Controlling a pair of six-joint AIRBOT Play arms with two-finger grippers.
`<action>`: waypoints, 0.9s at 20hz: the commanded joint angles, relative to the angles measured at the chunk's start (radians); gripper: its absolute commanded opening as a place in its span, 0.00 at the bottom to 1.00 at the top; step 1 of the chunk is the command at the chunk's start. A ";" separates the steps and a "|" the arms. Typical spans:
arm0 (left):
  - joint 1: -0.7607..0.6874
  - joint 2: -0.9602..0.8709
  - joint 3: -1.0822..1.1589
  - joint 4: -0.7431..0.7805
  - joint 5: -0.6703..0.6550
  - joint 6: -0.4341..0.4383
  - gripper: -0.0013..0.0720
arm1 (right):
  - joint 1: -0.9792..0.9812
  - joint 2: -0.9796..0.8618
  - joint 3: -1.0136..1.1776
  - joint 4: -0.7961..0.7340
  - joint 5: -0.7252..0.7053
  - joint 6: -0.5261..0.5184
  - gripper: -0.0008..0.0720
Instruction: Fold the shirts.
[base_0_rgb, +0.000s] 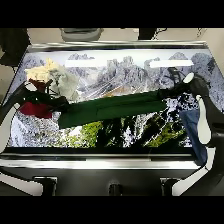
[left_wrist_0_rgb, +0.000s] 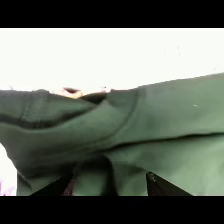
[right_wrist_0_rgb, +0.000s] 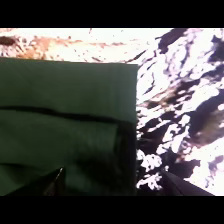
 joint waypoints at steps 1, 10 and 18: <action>0.001 0.053 0.029 -0.017 -0.039 0.032 0.76 | -0.082 0.003 0.002 0.130 0.076 -0.023 0.98; -0.137 0.278 0.029 -0.040 -0.024 0.037 0.75 | -0.051 -0.149 0.002 0.237 0.211 0.110 0.90; -0.299 0.256 0.027 -0.040 0.023 0.035 0.49 | -0.023 -0.024 0.002 0.319 0.218 -0.034 0.06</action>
